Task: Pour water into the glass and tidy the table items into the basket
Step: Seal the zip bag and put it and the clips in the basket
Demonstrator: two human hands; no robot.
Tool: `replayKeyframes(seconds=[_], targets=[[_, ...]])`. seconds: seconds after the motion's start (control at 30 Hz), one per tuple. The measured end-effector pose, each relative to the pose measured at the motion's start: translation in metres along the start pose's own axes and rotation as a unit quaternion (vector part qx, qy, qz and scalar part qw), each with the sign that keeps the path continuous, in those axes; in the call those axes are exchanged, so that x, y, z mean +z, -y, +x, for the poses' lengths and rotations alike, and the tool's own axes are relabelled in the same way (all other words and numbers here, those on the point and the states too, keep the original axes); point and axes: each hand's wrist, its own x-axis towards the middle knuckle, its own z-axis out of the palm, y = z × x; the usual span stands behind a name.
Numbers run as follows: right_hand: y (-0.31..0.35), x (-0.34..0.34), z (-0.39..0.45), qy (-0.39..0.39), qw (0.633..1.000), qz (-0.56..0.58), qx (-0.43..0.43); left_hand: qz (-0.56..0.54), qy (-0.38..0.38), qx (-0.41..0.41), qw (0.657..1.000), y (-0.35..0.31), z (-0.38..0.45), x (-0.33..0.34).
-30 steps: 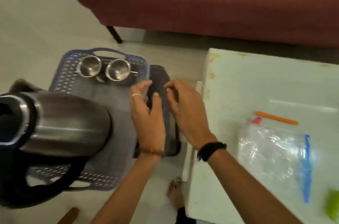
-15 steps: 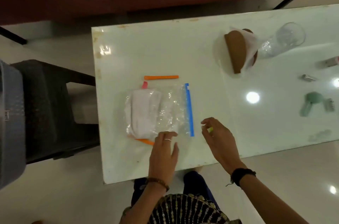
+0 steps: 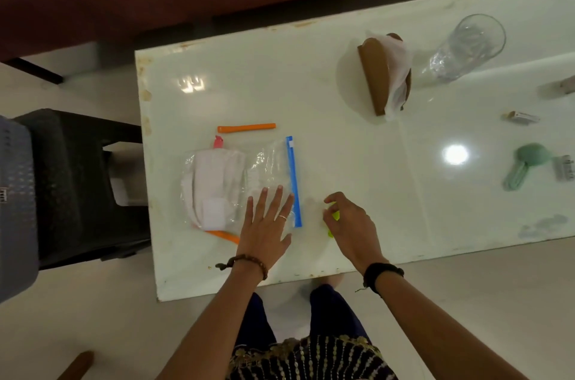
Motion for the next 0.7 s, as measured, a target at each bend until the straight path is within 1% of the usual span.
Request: replayKeyframes(seconds=[0.1, 0.17, 0.23, 0.27, 0.33, 0.43, 0.5, 0.6, 0.7], targets=[[-0.001, 0.001, 0.002, 0.001, 1.000, 0.001, -0.006, 0.100, -0.029, 0.044, 0.994, 0.000, 0.005, -0.003], [-0.001, 0.001, 0.003, -0.001, 1.000, 0.012, -0.011, 0.101, -0.060, 0.079, 0.990, 0.003, 0.007, -0.001], [0.004, 0.002, 0.004, -0.005, 0.999, 0.044, -0.008, 0.046, -0.073, 0.087, 0.992, 0.007, 0.005, -0.001], [0.008, 0.002, 0.005, -0.005, 0.998, 0.066, -0.002, 0.006, -0.063, 0.076, 0.995, 0.009, 0.004, 0.000], [0.018, 0.005, 0.010, 0.006, 0.994, 0.112, 0.018, -0.014, 0.001, 0.069, 0.997, 0.014, 0.002, 0.003], [0.031, 0.015, 0.019, 0.032, 0.989, 0.140, 0.040, -0.073, 0.024, 0.082, 0.994, 0.020, 0.000, 0.010], [0.038, 0.023, 0.025, 0.036, 0.985, 0.159, 0.053, -0.142, 0.033, 0.081, 0.986, 0.020, -0.001, 0.011], [0.046, 0.033, 0.031, 0.037, 0.972, 0.213, 0.090, -0.233, 0.007, 0.054, 0.971, 0.020, -0.001, 0.009], [0.051, 0.036, 0.036, 0.039, 0.954, 0.269, 0.125, -0.332, 0.004, 0.020, 0.943, 0.020, 0.000, 0.003]])
